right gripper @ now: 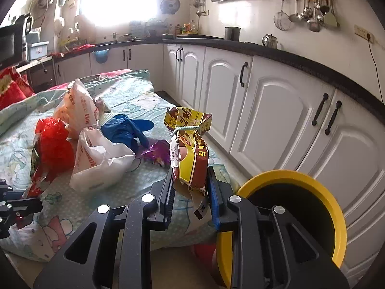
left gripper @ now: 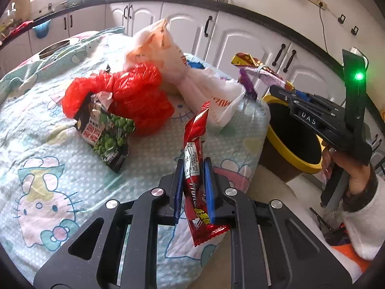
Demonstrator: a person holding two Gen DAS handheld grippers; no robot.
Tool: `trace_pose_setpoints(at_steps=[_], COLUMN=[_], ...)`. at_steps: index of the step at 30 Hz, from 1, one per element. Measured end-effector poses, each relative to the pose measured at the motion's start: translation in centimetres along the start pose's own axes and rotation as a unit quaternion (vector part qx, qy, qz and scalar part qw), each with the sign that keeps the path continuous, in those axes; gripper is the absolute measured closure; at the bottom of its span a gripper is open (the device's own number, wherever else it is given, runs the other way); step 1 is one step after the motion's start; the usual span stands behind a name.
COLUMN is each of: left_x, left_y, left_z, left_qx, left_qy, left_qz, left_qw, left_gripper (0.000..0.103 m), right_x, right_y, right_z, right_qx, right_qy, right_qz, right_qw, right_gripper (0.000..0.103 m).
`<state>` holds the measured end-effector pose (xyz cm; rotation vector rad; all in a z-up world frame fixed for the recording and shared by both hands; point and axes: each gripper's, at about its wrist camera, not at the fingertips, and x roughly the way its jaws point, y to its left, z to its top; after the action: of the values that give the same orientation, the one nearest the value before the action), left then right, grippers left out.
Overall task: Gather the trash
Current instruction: 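Grasp the red snack wrapper with the left gripper while the right gripper grasps the yellow snack box, then carry the red wrapper and yellow box over the bin with both grippers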
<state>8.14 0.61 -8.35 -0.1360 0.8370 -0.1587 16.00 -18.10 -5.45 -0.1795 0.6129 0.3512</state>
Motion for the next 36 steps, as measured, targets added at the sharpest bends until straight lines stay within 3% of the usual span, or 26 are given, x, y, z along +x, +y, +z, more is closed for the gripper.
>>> trace_pose_setpoints(at_steps=[19,36], left_x=[-2.8,-2.3], left_y=[-3.3,-7.7], left_z=[5.0,7.4], left_qx=[0.031,0.066], left_qy=[-0.076,-0.09], left_qz=[-0.02,-0.055], left_qw=[0.9965,0.9922], left_gripper=[0.093,0.093], right_x=[-6.2,-10.4], right_y=[-1.6,-5.1], right_z=[0.9,0.0], right_qx=[0.029,0.071], right_qy=[-0.048,-0.071], right_qz=[0.027,0.001], right_qw=[0.998,0.995], right_gripper=[0.079,0.079])
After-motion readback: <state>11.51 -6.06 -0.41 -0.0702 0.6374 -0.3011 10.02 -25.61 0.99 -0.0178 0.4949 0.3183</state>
